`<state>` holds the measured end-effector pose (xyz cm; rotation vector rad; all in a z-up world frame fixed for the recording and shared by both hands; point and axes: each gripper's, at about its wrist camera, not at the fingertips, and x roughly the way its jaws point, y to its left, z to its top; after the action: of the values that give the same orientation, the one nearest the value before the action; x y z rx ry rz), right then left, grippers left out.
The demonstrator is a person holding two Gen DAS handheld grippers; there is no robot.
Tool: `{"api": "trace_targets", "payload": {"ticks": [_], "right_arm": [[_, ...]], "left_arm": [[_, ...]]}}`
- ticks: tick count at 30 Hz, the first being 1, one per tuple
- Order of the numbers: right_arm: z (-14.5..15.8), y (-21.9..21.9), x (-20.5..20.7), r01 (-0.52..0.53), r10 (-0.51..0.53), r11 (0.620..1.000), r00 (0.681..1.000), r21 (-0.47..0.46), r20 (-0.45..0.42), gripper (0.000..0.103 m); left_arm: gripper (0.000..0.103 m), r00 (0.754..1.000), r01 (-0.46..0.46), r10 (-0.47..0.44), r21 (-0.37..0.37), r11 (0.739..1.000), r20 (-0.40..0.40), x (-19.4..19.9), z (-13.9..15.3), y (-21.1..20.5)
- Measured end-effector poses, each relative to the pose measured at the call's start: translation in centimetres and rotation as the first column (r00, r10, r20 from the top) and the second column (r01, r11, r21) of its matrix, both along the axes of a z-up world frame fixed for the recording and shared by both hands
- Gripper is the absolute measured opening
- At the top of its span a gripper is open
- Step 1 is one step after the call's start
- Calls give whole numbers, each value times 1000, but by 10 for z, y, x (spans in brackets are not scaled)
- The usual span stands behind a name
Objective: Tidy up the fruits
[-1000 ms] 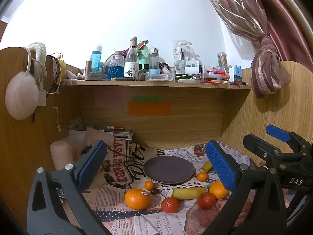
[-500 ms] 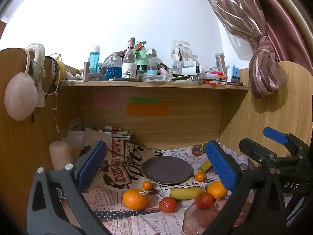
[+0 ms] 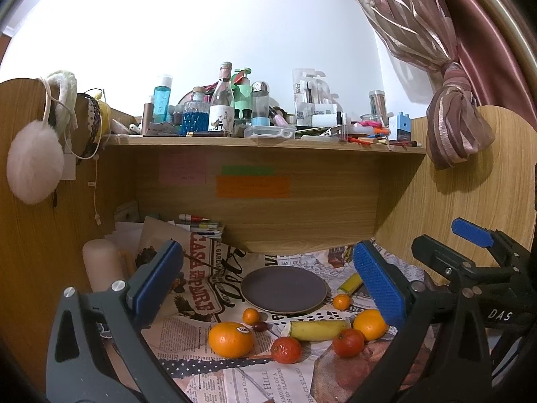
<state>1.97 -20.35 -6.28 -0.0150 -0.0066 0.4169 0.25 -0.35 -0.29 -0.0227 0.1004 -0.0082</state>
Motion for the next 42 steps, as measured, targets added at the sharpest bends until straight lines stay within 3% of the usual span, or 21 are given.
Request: {"api": "trace_targets", "payload": {"ticks": [19, 23, 25, 27, 29, 33, 42], "right_arm": [[-6, 2, 11, -1, 1, 999, 1000, -32, -17, 102], [-12, 0, 24, 4, -8, 998, 998, -62, -56, 90], [-16, -1, 32, 3, -10, 997, 996, -82, -85, 86], [-22, -2, 41, 4, -16, 994, 993, -105, -119, 73], [-28, -4, 49, -7, -12, 993, 987, -118, -159, 64], [-42, -7, 67, -16, -18, 990, 972, -144, -234, 59], [-72, -15, 102, -42, -39, 981, 913, -189, -407, 57]], "left_arm": [[102, 999, 14, -14, -2, 1000, -46, 12, -14, 3], [86, 995, -3, 3, 7, 1000, -104, 24, -24, 9], [84, 990, -8, 10, 12, 1000, -140, 32, -31, 14], [84, 985, -18, 20, 14, 1000, -169, 39, -39, 20], [83, 979, -27, 30, 19, 999, -203, 47, -48, 26], [82, 957, -23, 20, -6, 1000, -290, 63, -70, 40], [82, 894, -14, -1, -31, 999, -449, 98, -114, 61]]}}
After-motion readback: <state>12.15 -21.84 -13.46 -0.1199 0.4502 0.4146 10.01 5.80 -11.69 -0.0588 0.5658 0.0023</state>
